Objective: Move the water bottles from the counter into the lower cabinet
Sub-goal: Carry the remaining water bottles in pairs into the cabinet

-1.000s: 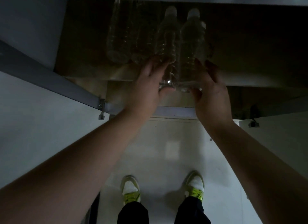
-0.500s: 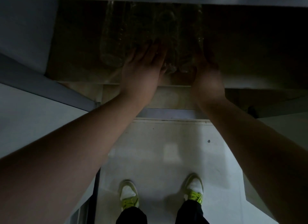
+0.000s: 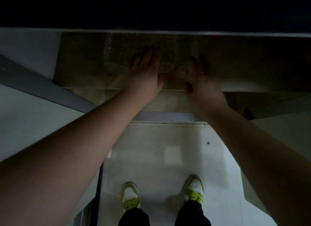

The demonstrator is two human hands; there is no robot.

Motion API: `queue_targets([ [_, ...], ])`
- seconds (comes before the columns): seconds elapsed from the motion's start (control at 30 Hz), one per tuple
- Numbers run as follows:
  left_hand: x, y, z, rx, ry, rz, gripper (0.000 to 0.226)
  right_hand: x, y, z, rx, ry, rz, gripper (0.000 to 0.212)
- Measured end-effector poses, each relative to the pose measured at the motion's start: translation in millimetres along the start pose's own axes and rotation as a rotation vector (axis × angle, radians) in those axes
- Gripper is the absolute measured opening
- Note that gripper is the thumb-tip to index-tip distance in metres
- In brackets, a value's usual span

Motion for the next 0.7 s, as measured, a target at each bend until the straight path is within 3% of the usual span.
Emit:
queue_targets([
  [0.1, 34, -23, 3, 0.045, 0.018, -0.059, 0.066, 38, -13, -9, -0.074, 0.034, -0.029, 0.066],
  [0.27, 112, -68, 7, 0.125, 0.07, -0.184, 0.054, 121, -37, -28, 0.014, 0.126, -0.232, 0.054],
  [0.43, 203, -147, 32, 0.06, 0.182, -0.329, 0.05, 222, -86, -72, 0.115, 0.185, -0.439, 0.052],
  [0.7, 307, -285, 69, 0.028, 0.444, -0.301, 0.046, 356, -196, -160, 0.1, 0.222, -0.284, 0.042],
])
Point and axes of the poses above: each hand's wrist, its own x-axis away from the middle knuckle, its own y-axis out of the palm, z = x × y, the point moved 7 cm from there along -x, towards the middle knuckle, and after that the axes turned 12 degrees about -x, right-handed, at the moved point
